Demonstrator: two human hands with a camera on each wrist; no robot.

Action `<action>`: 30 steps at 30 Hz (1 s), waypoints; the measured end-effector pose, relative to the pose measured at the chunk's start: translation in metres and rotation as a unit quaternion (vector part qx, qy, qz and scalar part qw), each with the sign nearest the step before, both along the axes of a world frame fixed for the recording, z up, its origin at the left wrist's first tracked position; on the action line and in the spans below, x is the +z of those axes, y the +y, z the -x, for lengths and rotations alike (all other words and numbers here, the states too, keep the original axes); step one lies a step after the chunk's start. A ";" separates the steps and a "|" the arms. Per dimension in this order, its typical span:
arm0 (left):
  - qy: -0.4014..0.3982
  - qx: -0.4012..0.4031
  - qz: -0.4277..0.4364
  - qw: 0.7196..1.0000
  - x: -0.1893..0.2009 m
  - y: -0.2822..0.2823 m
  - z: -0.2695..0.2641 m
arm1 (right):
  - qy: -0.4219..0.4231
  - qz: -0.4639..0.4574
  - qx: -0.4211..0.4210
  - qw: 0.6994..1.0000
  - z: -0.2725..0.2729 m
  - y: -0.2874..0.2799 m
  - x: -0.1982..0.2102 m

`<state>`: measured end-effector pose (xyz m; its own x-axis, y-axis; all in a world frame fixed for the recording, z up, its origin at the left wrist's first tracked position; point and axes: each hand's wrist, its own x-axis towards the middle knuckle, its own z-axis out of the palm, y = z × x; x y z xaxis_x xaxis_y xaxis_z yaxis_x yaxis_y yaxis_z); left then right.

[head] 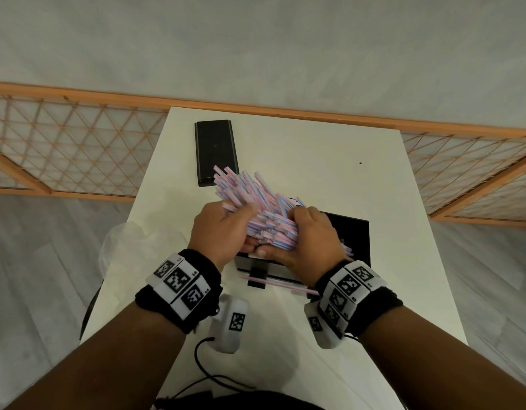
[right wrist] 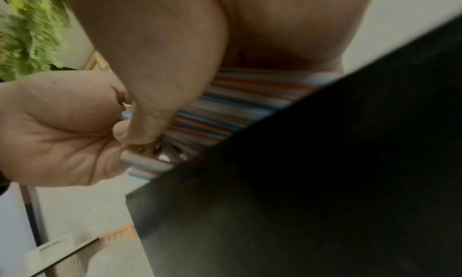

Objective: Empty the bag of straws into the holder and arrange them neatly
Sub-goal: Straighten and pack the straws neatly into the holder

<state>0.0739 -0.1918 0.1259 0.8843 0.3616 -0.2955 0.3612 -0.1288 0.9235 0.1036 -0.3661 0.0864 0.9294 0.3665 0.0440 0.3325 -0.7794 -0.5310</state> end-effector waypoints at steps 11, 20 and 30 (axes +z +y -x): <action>0.050 -0.009 0.013 0.999 -0.003 0.008 0.005 | 0.067 0.058 0.004 0.996 0.004 -0.032 -0.006; 0.120 -0.103 -0.012 0.987 0.003 -0.011 0.000 | 0.093 0.059 0.029 0.994 -0.002 -0.010 -0.006; 0.101 -0.095 0.072 0.988 0.013 -0.012 -0.005 | 0.026 0.013 0.014 0.999 -0.006 -0.007 0.008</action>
<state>0.0790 -0.2041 0.1393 0.8502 0.1353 -0.5088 0.5216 -0.0847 0.8490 0.1099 -0.3731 0.0940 0.9199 0.3919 -0.0139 0.3263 -0.7846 -0.5271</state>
